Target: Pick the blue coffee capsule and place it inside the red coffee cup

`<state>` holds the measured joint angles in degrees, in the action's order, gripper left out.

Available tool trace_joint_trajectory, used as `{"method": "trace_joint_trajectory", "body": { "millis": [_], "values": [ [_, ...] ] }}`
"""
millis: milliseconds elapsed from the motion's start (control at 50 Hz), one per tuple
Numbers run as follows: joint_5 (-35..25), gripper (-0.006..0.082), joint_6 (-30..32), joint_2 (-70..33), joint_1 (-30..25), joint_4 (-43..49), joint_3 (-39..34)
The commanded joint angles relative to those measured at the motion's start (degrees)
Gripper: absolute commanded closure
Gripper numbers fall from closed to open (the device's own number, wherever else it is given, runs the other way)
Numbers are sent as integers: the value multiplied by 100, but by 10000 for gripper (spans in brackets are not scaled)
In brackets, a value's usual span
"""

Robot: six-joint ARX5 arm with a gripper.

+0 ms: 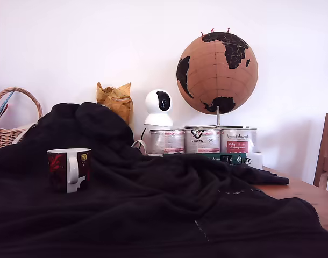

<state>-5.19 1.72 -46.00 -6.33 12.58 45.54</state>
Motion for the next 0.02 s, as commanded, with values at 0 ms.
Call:
{"method": "trace_joint_trajectory", "body": {
  "millis": [0],
  "values": [
    [13, 789, 22, 98, 9, -15, -129]
  ]
}}
